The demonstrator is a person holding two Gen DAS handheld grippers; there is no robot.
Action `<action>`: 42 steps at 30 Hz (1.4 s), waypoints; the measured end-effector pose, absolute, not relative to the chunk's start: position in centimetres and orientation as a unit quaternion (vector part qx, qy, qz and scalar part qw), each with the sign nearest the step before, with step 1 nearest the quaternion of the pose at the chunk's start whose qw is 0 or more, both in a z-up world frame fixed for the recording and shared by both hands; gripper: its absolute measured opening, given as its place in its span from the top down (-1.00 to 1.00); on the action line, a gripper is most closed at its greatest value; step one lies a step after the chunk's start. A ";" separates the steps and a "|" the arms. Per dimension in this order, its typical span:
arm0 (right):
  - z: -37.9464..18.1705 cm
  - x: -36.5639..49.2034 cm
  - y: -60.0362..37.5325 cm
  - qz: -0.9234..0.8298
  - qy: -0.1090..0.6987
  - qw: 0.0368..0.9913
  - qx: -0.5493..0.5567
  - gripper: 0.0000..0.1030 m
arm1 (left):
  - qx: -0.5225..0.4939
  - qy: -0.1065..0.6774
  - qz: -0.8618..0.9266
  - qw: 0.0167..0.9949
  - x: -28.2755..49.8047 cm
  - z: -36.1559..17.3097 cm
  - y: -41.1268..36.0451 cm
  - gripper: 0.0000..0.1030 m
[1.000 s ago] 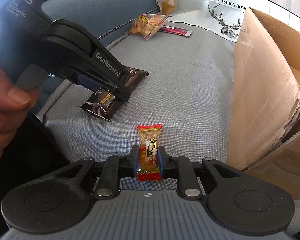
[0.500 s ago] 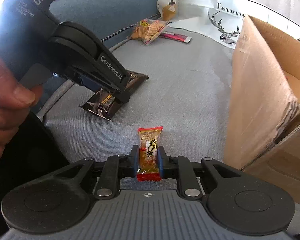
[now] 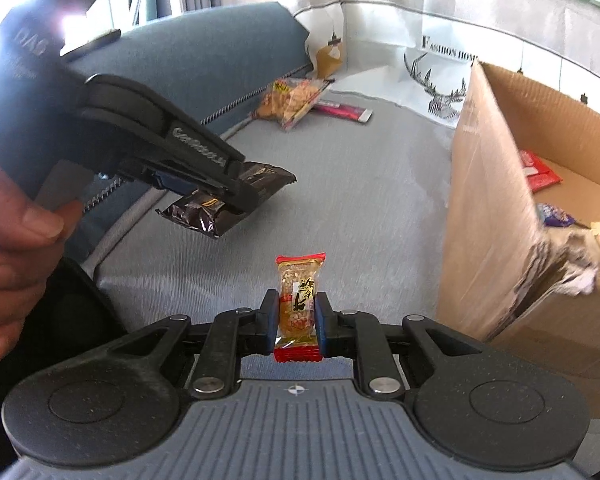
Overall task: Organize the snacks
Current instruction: 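Lift the red-gold packet with right gripper while left gripper lifts the chocolate bar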
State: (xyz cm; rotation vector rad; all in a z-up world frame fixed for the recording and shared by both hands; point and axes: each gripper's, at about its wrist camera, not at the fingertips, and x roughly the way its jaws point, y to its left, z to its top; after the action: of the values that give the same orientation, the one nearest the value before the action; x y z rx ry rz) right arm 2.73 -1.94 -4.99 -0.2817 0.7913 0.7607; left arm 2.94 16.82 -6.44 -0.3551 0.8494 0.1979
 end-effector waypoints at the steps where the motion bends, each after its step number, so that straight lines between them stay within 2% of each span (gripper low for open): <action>1: -4.8 2.7 -2.1 0.360 0.371 0.846 -0.130 0.63 | -0.174 0.401 0.095 0.895 2.7 -6.2 16.9 0.19; 13: -2.7 2.9 -3.1 0.353 0.321 0.872 -0.109 0.63 | -0.195 0.330 0.094 0.919 0.8 -4.5 17.1 0.19; 33: -0.6 3.7 -4.2 0.357 0.281 0.888 -0.071 0.63 | -0.155 0.348 0.105 0.918 1.8 -4.7 15.9 0.19; 42: 0.4 3.9 -5.3 0.364 0.249 0.895 -0.069 0.63 | -0.171 0.350 0.122 0.913 1.9 -4.7 16.0 0.19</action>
State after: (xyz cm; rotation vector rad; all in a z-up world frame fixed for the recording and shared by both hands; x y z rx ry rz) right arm 3.87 -5.28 0.41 -0.1436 0.5172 0.7537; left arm 1.90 16.00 -4.68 -0.3516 0.7201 0.2523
